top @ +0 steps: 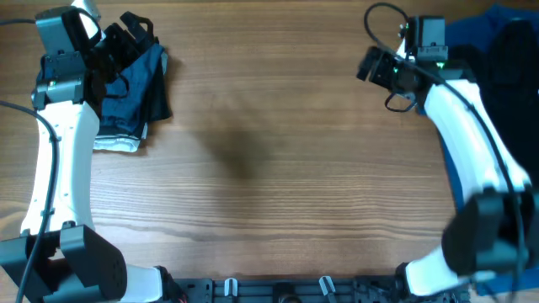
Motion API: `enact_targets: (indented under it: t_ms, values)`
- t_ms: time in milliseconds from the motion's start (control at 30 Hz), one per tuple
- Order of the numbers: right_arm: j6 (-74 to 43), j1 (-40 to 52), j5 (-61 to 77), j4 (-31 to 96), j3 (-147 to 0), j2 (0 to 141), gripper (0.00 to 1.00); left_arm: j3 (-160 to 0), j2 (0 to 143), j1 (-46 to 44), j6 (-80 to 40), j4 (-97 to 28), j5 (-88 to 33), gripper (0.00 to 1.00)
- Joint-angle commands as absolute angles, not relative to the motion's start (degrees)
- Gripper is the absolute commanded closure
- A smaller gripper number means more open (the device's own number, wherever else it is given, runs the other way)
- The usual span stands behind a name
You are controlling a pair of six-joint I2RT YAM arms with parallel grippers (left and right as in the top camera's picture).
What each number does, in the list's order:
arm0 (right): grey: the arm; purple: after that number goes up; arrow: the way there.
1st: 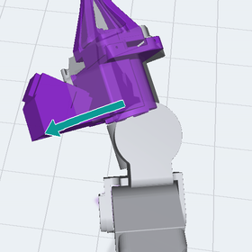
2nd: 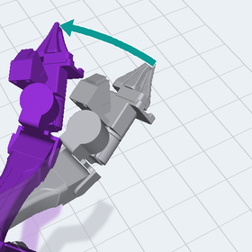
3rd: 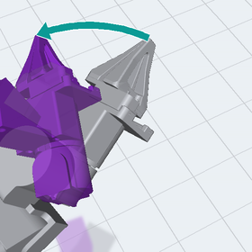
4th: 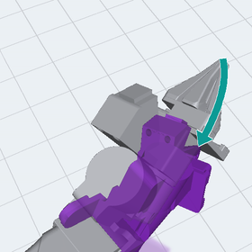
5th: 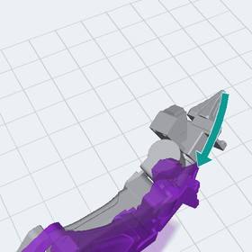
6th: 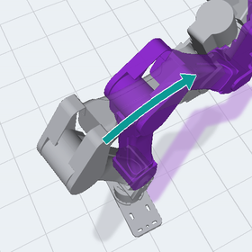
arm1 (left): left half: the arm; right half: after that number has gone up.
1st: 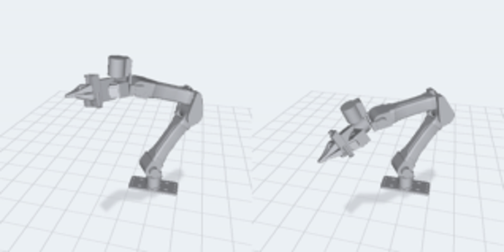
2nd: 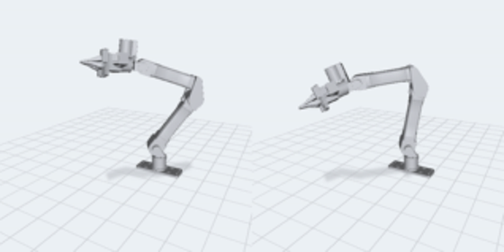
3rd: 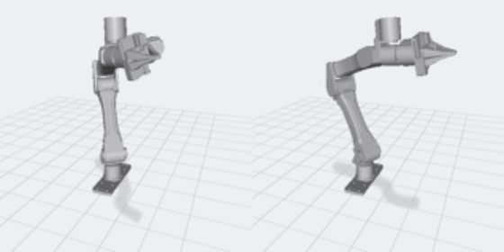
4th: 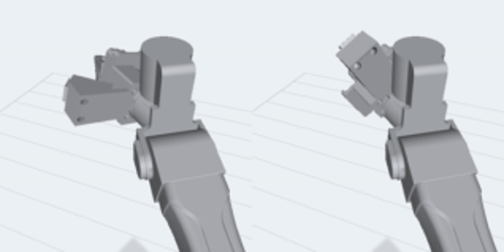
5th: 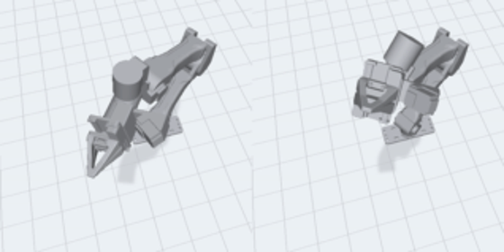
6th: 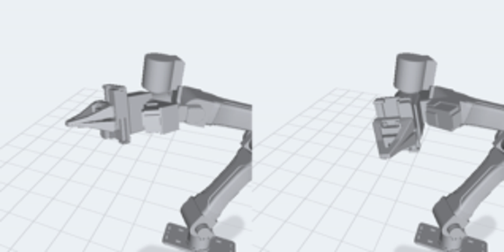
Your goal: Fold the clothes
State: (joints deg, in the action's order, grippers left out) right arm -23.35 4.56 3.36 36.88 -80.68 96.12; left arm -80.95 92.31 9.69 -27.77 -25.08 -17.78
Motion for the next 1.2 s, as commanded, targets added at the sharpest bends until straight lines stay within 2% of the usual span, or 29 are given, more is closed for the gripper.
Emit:
enact_targets:
  t_ms: [0, 133, 400, 767, 967, 1167]
  values:
    - [-24.1, 9.1, 2.7, 36.7, -80.9, 82.2, 0.0, -80.9, 92.7, 9.6, -27.7, -24.9, -16.8, 0.0]
    - [-24.2, 12.1, 2.7, 36.7, -80.9, 70.5, 0.01, -80.9, 92.7, 9.6, -27.7, -24.9, -16.8, 0.0]
    - [-20.9, 12.3, -0.5, 41.5, -79.0, 47.2, 0.01, -80.9, 92.7, 9.6, -27.7, -24.9, -16.8, 0.0]
    - [-21.6, 11.0, -5.2, 41.1, -55.3, 17.0, 0.0, -80.9, 92.7, 9.6, -27.7, -24.9, -16.8, 0.0]
    - [-30.6, 2.2, -5.1, 28.1, -32.5, 3.6, 0.01, -80.9, 92.7, 9.6, -27.7, -24.9, -16.8, 0.0]
    - [-32.0, 1.3, -2.9, 11.4, -18.8, 0.3, 0.0, -80.9, 92.7, 9.6, -27.7, -24.9, -16.8, 0.0]
